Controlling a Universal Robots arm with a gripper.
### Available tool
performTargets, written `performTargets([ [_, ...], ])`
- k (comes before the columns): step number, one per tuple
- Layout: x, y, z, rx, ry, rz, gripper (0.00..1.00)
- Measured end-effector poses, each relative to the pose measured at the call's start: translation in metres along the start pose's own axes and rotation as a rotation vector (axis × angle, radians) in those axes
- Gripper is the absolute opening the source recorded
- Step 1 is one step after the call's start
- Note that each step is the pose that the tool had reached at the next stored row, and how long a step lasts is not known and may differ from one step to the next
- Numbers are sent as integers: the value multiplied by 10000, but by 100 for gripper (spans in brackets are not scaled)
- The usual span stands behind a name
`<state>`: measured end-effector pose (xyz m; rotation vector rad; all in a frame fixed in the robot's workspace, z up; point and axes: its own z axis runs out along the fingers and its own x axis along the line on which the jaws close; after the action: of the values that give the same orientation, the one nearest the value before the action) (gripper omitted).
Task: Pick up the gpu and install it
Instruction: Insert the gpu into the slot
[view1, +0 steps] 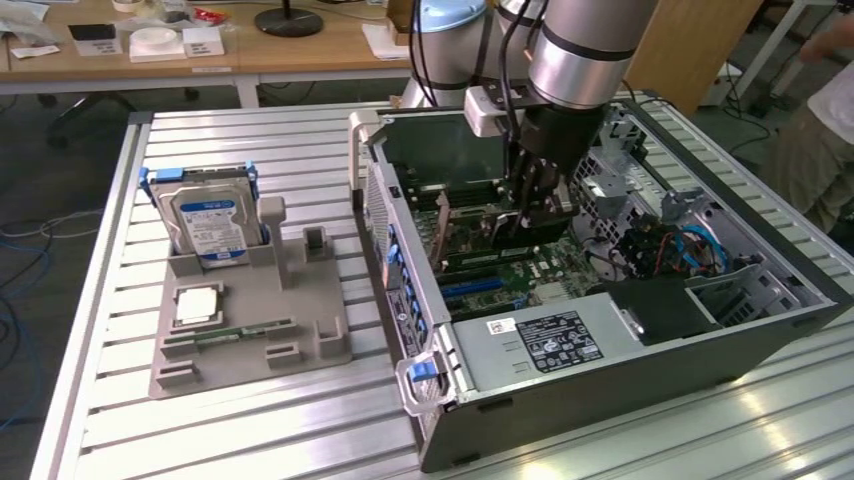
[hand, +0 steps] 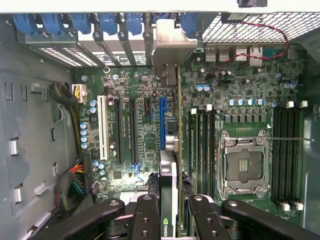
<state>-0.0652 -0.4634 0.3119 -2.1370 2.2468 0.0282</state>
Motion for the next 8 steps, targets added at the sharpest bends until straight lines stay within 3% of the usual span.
performTargets([
  [8, 0, 0, 0, 0, 0, 1, 27],
])
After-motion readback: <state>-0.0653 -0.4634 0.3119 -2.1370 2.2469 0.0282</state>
